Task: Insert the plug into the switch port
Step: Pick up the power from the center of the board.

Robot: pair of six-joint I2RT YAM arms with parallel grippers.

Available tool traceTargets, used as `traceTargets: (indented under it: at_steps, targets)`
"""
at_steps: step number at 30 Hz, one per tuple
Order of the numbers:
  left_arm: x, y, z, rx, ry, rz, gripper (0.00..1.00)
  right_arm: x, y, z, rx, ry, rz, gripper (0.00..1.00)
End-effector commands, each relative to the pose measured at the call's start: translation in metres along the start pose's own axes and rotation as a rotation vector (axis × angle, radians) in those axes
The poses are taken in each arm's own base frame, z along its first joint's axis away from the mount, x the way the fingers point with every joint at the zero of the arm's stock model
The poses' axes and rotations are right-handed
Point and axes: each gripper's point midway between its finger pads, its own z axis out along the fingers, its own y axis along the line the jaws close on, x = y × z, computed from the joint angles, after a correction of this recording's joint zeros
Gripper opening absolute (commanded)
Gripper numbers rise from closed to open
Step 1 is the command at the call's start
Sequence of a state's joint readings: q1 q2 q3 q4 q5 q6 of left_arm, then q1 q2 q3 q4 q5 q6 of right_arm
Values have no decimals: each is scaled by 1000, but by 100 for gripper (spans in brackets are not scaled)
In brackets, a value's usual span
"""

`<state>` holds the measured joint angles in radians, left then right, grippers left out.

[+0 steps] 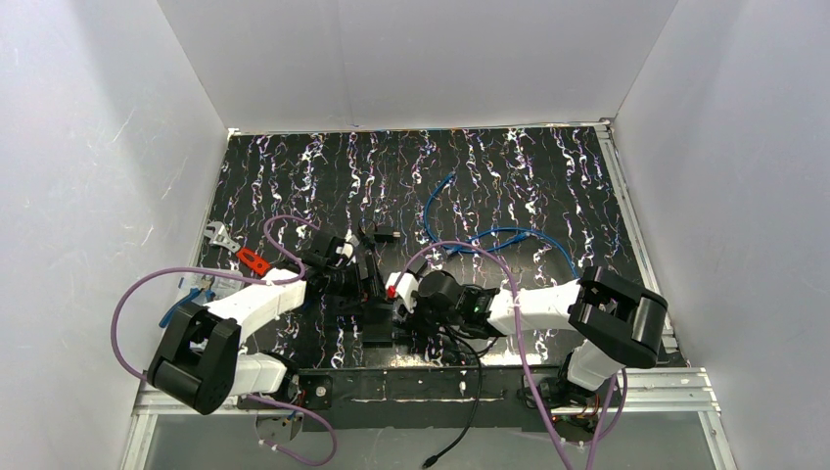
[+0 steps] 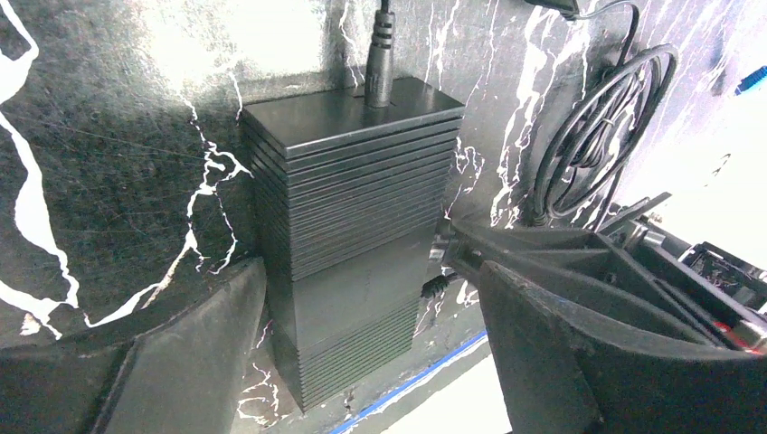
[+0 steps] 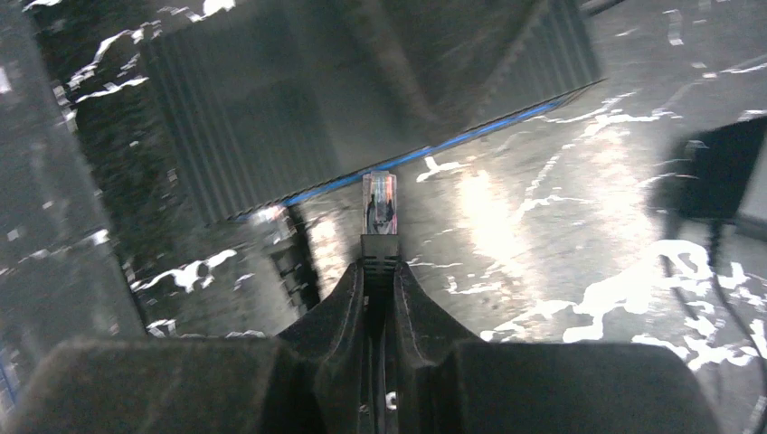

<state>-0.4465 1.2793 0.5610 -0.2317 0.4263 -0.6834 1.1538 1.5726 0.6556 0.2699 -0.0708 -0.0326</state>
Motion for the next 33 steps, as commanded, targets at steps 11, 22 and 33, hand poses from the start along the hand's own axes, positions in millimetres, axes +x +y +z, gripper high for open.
traceTargets:
  at_steps: [11, 22, 33]
  targets:
    - [8, -2, 1, 23, 45, 4, 85, -27, -23, 0, 142, -113, -39, 1]
    - [8, 0, 1, 14, 49, 7, 85, -20, -4, 6, 81, -93, -75, 1]
    - [8, -2, 3, 19, 65, 10, 84, -16, 15, 10, 28, -88, -128, 1]
